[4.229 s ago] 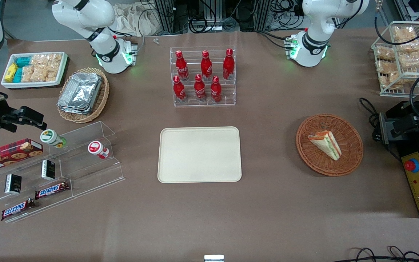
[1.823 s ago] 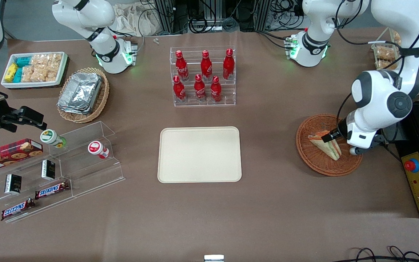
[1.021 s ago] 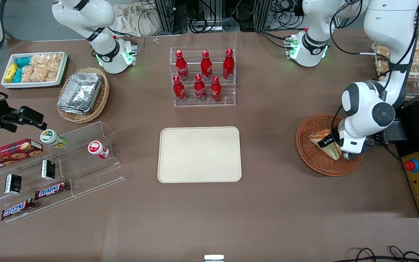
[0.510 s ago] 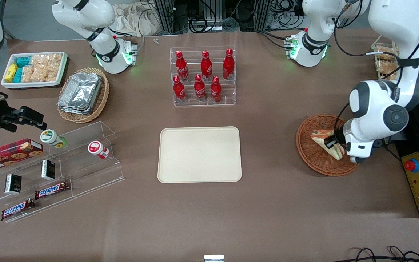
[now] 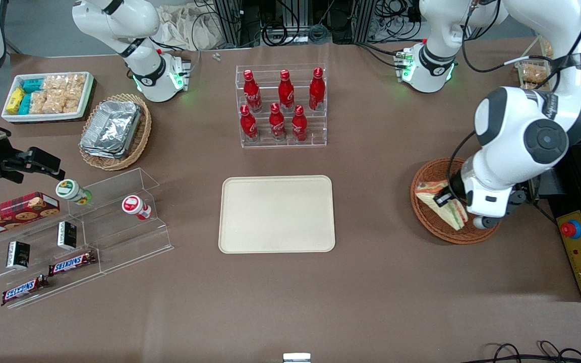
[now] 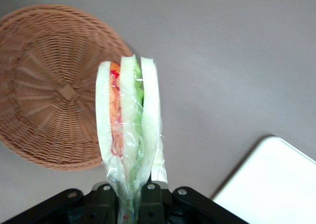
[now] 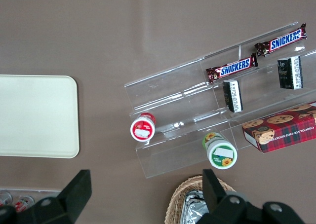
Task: Place sandwich from basket to tray
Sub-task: 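Lift the sandwich out of the basket and carry it toward the cream tray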
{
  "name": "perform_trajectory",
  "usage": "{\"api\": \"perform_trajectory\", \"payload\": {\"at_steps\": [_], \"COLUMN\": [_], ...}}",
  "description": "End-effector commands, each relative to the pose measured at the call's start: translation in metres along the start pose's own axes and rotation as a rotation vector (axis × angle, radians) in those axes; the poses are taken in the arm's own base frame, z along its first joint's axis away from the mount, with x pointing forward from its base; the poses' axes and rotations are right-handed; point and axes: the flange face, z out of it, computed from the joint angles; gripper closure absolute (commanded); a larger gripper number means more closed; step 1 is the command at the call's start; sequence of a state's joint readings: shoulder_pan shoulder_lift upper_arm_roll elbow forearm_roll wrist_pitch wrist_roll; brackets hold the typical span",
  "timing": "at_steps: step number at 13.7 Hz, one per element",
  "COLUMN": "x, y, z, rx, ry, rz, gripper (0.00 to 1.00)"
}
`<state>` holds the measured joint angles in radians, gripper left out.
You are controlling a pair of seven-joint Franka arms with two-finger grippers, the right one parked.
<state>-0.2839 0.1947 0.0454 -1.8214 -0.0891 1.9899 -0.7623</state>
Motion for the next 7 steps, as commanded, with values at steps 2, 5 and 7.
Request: {"api": "perform_trajectory", "payload": {"at_steps": [2, 5, 7], "x": [-0.038, -0.058, -0.078], "y": [0.062, 0.092, 0.116], "z": [-0.004, 0.008, 0.020], "rx": [-0.026, -0.058, -0.065], "ry": [0.012, 0.041, 0.051], "rz": [0.096, 0.156, 0.206], "gripper": [0.98, 0.98, 0.97]}}
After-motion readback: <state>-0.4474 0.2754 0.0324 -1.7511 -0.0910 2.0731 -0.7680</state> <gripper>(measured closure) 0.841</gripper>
